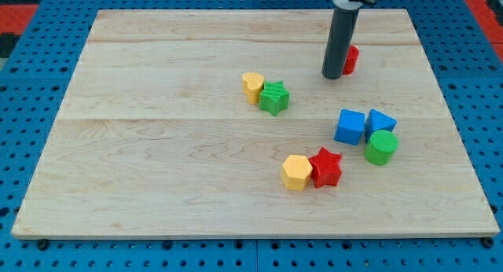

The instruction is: Separate yellow hexagon and red star

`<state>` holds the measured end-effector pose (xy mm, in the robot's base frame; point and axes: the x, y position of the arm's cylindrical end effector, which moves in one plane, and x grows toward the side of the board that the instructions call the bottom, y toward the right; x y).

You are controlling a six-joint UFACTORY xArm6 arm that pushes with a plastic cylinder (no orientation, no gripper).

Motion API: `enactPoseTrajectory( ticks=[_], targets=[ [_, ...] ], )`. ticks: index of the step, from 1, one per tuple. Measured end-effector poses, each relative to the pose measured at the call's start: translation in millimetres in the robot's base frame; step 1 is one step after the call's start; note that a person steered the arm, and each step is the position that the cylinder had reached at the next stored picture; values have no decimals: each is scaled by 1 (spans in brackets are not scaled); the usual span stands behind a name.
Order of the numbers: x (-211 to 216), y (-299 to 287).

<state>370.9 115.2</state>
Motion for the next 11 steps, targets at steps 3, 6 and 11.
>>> enactPoseTrajectory(
  ticks=[3,6,11],
  targets=[
    [130,-150],
    [229,-59],
    [188,-10]
  ],
)
